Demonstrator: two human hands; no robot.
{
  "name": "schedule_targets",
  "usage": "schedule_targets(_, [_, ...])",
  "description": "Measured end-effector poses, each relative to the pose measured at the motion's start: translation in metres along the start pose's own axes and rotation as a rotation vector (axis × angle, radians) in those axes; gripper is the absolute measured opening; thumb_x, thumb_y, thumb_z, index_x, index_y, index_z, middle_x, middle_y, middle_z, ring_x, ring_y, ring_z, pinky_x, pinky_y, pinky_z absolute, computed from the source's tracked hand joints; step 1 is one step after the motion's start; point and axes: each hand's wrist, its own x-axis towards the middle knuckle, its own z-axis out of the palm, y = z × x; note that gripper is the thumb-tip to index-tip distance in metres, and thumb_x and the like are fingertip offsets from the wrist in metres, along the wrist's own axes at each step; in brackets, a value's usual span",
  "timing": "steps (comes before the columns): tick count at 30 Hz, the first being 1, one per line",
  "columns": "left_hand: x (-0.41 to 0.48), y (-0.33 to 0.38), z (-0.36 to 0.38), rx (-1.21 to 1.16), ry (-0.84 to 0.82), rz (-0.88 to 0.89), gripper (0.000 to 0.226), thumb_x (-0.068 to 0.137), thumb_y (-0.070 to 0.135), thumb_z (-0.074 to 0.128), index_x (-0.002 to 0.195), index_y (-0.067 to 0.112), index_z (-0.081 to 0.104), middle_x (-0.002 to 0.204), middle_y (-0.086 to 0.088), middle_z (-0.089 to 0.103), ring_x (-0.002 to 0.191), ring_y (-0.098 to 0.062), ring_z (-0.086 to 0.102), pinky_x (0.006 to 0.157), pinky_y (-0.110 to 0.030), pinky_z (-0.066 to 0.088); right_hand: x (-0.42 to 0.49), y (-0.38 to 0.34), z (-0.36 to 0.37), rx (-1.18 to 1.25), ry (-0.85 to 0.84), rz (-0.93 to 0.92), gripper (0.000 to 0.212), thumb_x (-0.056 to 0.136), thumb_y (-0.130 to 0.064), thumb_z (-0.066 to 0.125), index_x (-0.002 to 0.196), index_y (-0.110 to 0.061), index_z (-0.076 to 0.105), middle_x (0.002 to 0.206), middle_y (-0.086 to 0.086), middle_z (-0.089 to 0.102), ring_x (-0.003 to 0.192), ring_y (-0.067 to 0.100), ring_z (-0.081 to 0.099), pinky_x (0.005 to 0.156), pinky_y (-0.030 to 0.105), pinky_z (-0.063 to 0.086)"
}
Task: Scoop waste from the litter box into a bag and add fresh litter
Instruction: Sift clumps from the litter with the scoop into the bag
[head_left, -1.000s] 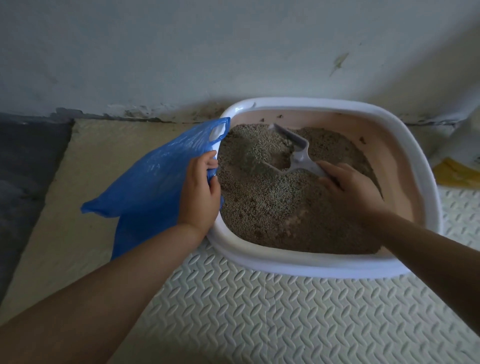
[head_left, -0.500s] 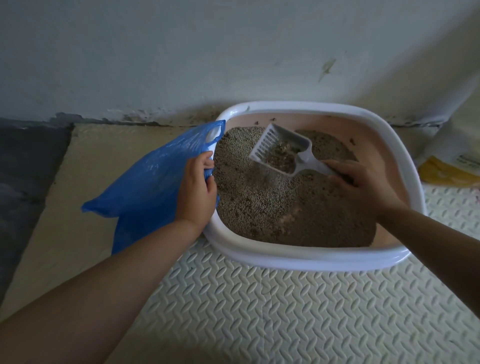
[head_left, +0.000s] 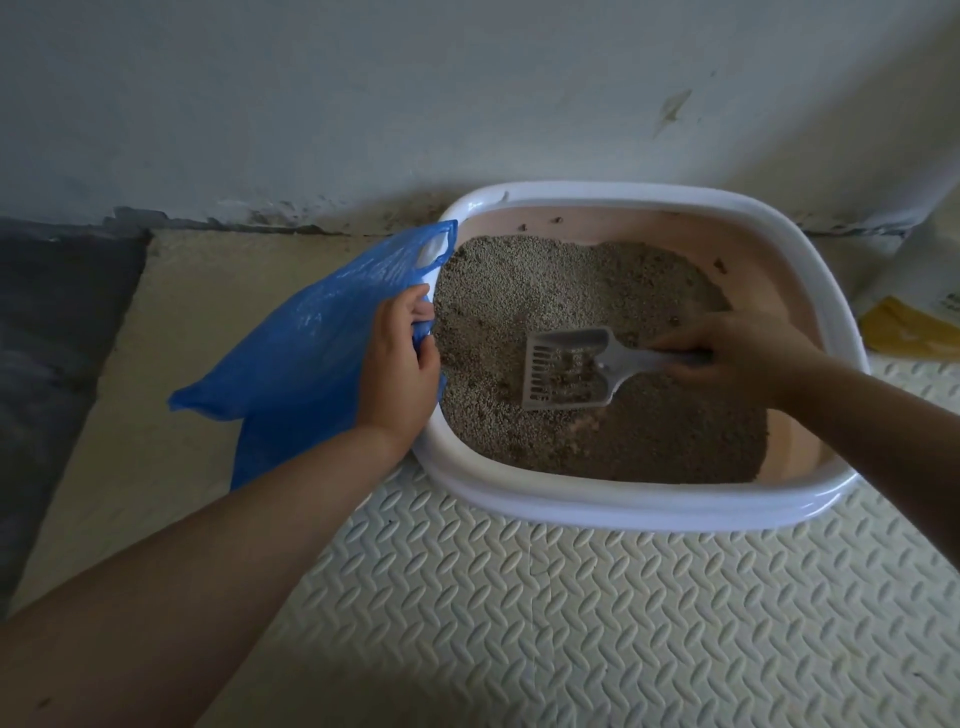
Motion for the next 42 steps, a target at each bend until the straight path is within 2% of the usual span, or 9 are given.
schedule_targets(5, [-0.001,-0.001,0.000,-0.035,-0.003,-0.015,0.041,0.090,-0.006,0.050,0.128,0.005,0.046,0.115,-0.006,0.052,0.110,-0.012,0.052,0.099,-0.024,0.043,0.015,-0.018,0.004,-0.153,-0.068,-0.050,0.027,0.087,-0.038,0.054,0.110,-0.048,0.064,0.069,-0.011,0.060,0.064,0.010,0.056,0.063,0.034,0.050])
schedule_targets(9, [-0.001,-0.002,0.000,-0.054,0.004,-0.014,0.041,0.089,-0.007,0.049,0.128,0.005,0.046,0.116,-0.008,0.053,0.110,-0.014,0.053,0.099,-0.024,0.043,0.025,-0.042,0.015,-0.180,-0.063,-0.080,0.022,0.092,-0.039,0.048,0.104,-0.038,0.066,0.067,-0.008,0.059,0.057,0.006,0.050,0.046,0.021,0.030])
schedule_targets(14, [-0.001,-0.004,0.001,-0.069,0.003,-0.022,0.042,0.089,-0.007,0.049,0.129,0.006,0.046,0.115,-0.009,0.054,0.110,-0.014,0.053,0.100,-0.025,0.043,0.040,-0.073,0.053,-0.051,0.071,-0.085,0.021,0.095,-0.036,0.044,0.098,-0.030,0.063,0.071,-0.007,0.056,0.059,0.010,0.049,0.047,0.019,0.025])
schedule_targets(21, [0.000,-0.004,0.001,-0.061,-0.004,-0.027,0.042,0.089,-0.006,0.049,0.129,0.007,0.046,0.116,-0.007,0.053,0.110,-0.013,0.053,0.100,-0.026,0.044,0.047,-0.050,0.075,0.290,0.072,-0.069,0.032,0.097,-0.028,0.049,0.128,-0.025,0.058,0.087,-0.002,0.057,0.077,0.017,0.054,0.064,0.030,0.037])
schedule_targets(24, [0.000,-0.004,0.001,-0.057,-0.014,-0.033,0.042,0.089,-0.006,0.049,0.129,0.008,0.046,0.116,-0.007,0.053,0.110,-0.011,0.052,0.100,-0.025,0.044,0.043,-0.039,0.076,0.413,0.112,-0.001,0.034,0.096,-0.027,0.051,0.130,-0.029,0.056,0.090,-0.013,0.057,0.080,0.012,0.055,0.068,0.029,0.039])
schedule_targets(26, [-0.001,-0.004,0.000,-0.053,-0.011,-0.024,0.042,0.090,-0.006,0.049,0.129,0.007,0.046,0.116,-0.006,0.053,0.110,-0.012,0.052,0.100,-0.027,0.044,0.037,-0.029,0.075,0.424,0.154,0.021,0.035,0.096,-0.028,0.051,0.131,-0.029,0.054,0.086,-0.017,0.053,0.079,0.011,0.053,0.069,0.029,0.039])
schedule_targets(30, [-0.001,-0.003,0.001,-0.049,-0.004,-0.020,0.041,0.090,-0.006,0.049,0.128,0.007,0.046,0.116,-0.006,0.052,0.110,-0.012,0.052,0.100,-0.027,0.044,0.017,-0.010,0.071,0.429,0.194,0.057,0.035,0.096,-0.028,0.051,0.131,-0.029,0.054,0.088,-0.006,0.056,0.081,0.016,0.055,0.074,0.036,0.043])
schedule_targets(38, [0.000,-0.003,0.001,-0.030,-0.011,-0.011,0.042,0.090,-0.006,0.049,0.129,0.007,0.045,0.117,-0.007,0.052,0.110,-0.012,0.052,0.100,-0.028,0.044,-0.019,0.012,0.053,0.365,0.213,-0.014,0.039,0.094,-0.040,0.047,0.131,-0.030,0.054,0.094,-0.003,0.059,0.081,0.014,0.057,0.072,0.036,0.048])
schedule_targets(42, [0.000,-0.003,0.000,-0.012,-0.017,-0.021,0.041,0.090,-0.005,0.049,0.129,0.008,0.046,0.118,-0.006,0.052,0.109,-0.009,0.051,0.099,-0.026,0.043,-0.028,0.015,0.042,0.321,0.260,-0.026,0.036,0.093,-0.021,0.056,0.129,-0.027,0.057,0.091,-0.002,0.060,0.077,0.013,0.056,0.067,0.025,0.043])
